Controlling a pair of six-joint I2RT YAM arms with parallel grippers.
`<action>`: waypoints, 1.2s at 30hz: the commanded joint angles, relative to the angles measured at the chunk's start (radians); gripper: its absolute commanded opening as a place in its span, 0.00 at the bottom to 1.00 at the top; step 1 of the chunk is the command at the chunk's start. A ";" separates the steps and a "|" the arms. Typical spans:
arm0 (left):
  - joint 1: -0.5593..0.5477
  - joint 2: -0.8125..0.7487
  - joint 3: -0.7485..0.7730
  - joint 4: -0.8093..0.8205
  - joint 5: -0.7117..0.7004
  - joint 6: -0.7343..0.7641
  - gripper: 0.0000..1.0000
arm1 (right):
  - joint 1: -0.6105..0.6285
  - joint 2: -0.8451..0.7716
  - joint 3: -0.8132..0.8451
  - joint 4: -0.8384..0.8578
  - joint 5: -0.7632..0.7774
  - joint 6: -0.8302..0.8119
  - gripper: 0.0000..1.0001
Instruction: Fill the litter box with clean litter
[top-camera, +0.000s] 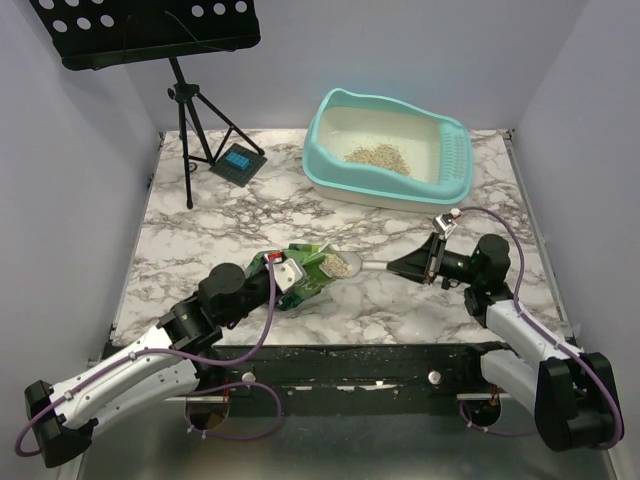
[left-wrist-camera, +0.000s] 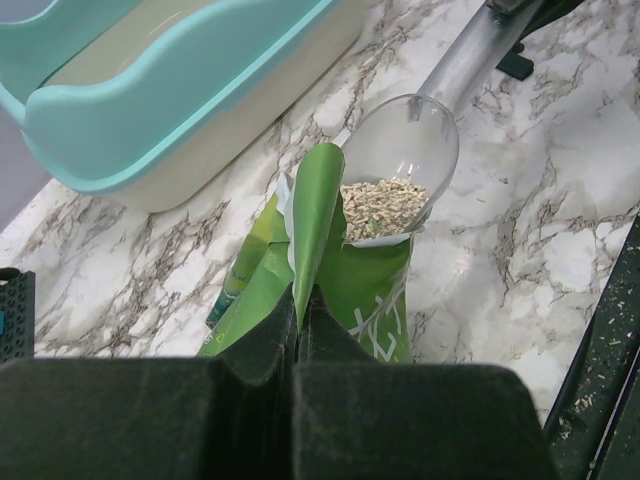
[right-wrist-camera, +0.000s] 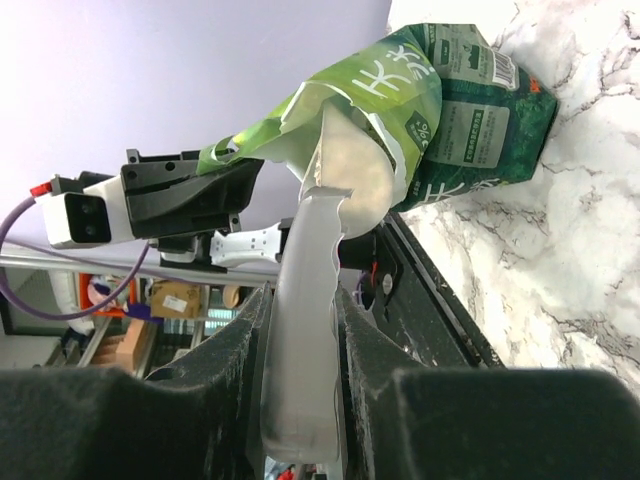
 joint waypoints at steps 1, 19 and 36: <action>-0.016 -0.011 -0.016 0.051 0.000 -0.020 0.00 | -0.014 -0.066 -0.060 0.047 0.003 0.068 0.00; -0.016 -0.071 -0.036 0.134 -0.044 -0.040 0.00 | -0.016 -0.331 -0.217 0.047 0.197 0.249 0.00; -0.016 -0.137 -0.040 0.180 -0.196 -0.046 0.00 | -0.014 -0.483 -0.168 -0.057 0.288 0.336 0.01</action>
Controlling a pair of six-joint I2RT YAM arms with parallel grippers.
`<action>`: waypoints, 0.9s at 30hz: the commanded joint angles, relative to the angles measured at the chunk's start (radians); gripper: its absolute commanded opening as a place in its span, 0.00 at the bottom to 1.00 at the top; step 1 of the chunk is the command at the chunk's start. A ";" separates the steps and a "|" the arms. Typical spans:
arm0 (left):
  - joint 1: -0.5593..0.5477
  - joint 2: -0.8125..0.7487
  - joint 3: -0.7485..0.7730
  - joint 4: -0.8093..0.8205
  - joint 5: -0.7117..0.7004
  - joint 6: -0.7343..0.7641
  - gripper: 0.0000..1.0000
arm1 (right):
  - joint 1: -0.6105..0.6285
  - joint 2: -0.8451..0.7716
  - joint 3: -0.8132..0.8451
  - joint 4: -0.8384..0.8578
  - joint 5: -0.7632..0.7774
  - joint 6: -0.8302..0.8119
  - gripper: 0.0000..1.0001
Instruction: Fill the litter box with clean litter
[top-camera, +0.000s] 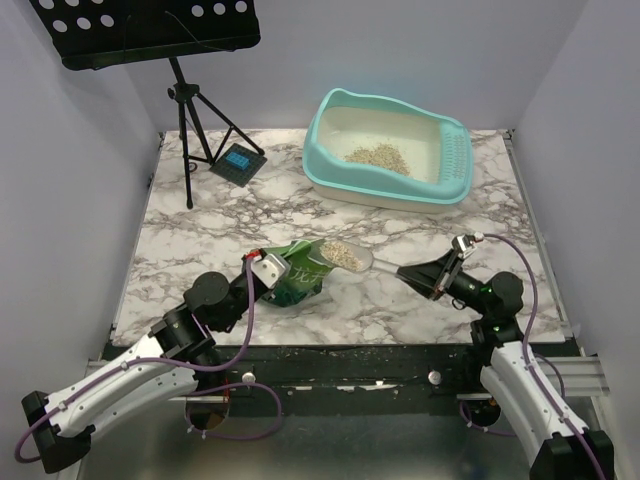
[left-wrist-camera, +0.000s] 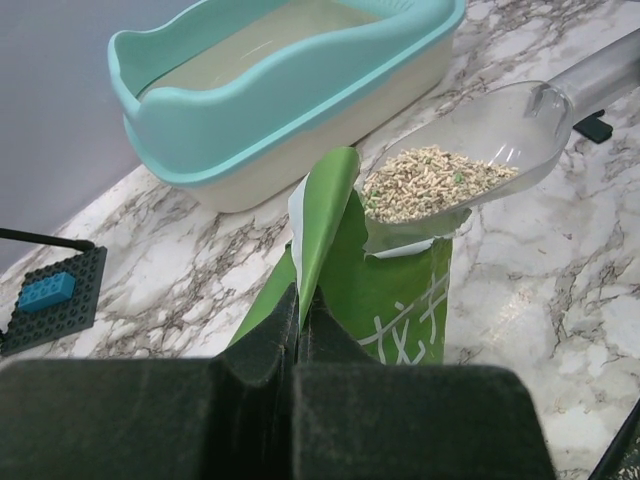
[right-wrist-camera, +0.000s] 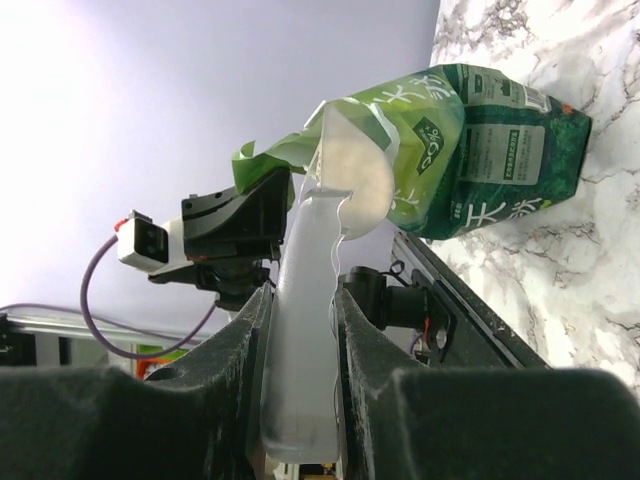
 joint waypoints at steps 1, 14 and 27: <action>-0.014 -0.021 0.005 0.110 -0.047 -0.014 0.00 | -0.001 -0.018 0.052 0.005 0.064 0.060 0.00; -0.012 -0.033 0.008 0.094 -0.087 -0.014 0.00 | 0.001 0.110 0.243 0.030 0.207 0.066 0.00; -0.014 -0.044 0.006 0.086 -0.088 -0.013 0.00 | 0.001 0.382 0.464 0.108 0.409 0.025 0.00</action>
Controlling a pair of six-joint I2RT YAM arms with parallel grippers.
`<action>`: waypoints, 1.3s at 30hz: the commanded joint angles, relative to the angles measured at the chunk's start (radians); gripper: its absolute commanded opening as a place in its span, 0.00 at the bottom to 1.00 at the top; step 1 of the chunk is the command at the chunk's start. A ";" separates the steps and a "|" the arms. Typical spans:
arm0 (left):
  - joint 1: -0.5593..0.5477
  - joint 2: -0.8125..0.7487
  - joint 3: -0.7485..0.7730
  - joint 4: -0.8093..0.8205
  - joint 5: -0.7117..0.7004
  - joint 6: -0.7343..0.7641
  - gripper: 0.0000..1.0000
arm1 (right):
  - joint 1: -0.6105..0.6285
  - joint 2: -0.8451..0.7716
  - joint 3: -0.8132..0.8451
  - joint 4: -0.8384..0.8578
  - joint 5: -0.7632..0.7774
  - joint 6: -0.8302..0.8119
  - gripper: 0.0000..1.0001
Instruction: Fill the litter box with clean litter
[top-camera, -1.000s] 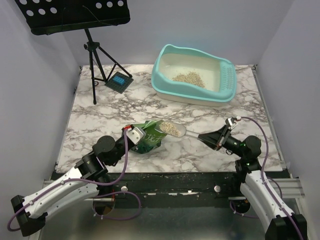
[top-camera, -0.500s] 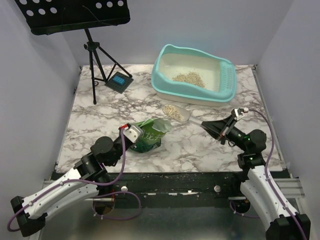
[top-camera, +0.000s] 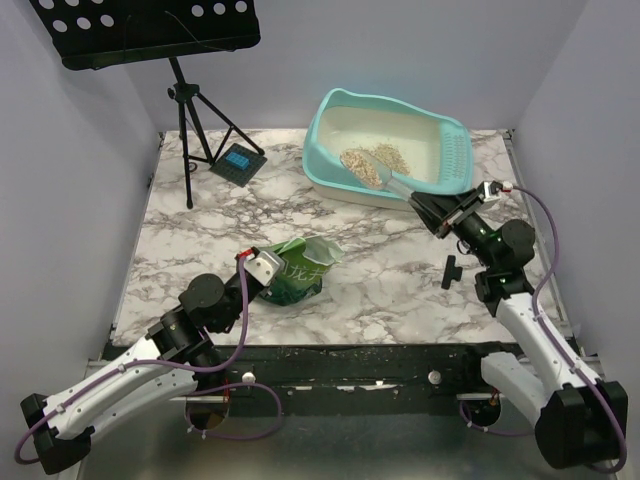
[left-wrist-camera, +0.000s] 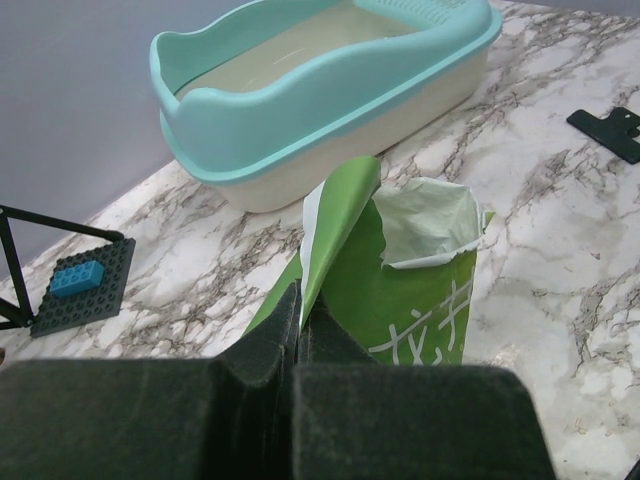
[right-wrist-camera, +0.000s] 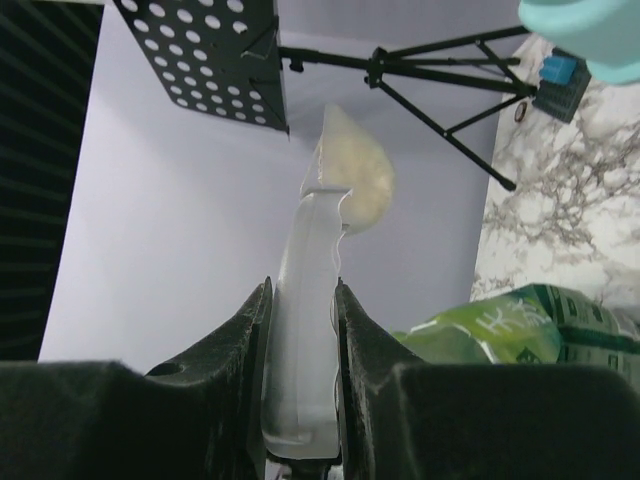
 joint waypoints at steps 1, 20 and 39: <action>-0.012 -0.011 0.007 0.074 -0.003 -0.014 0.00 | 0.000 0.099 0.081 0.096 0.125 -0.022 0.00; -0.010 -0.022 0.016 0.068 0.003 -0.020 0.00 | -0.001 0.731 0.597 -0.118 0.338 -0.431 0.00; -0.010 -0.023 0.029 0.054 0.012 -0.034 0.00 | -0.001 0.874 0.999 -0.894 0.550 -1.235 0.00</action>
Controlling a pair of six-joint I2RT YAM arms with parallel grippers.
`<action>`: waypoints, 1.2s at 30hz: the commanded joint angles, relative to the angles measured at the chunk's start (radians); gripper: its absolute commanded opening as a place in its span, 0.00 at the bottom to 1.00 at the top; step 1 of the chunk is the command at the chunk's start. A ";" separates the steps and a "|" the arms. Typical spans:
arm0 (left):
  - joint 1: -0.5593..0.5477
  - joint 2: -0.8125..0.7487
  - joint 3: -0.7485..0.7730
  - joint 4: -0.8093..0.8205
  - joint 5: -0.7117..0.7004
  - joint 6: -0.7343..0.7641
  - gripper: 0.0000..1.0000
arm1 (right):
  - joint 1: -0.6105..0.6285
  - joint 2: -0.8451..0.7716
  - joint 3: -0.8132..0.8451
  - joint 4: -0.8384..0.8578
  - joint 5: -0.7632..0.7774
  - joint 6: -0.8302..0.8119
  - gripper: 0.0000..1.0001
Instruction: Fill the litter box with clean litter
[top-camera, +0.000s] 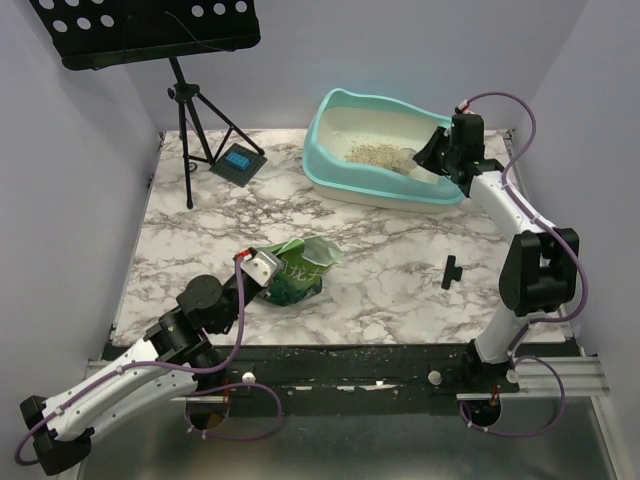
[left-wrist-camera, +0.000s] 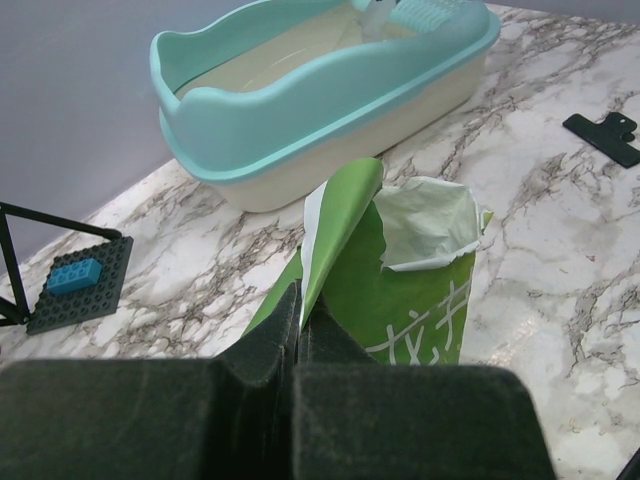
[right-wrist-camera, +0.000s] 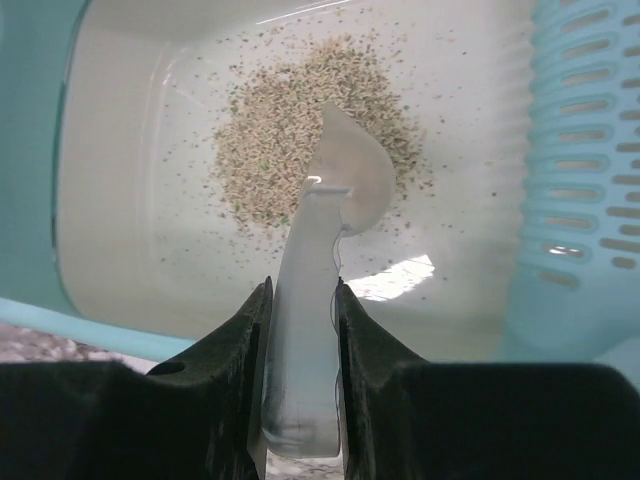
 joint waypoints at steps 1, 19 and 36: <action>-0.010 -0.014 0.030 0.066 0.014 -0.027 0.00 | -0.001 -0.035 0.084 -0.162 0.100 -0.248 0.00; -0.010 -0.033 0.049 0.038 0.017 -0.041 0.00 | 0.040 -0.157 0.015 -0.417 -0.047 -0.368 0.00; -0.012 -0.080 0.050 0.033 0.014 -0.041 0.00 | 0.229 -0.317 -0.051 -0.544 -0.157 -0.330 0.00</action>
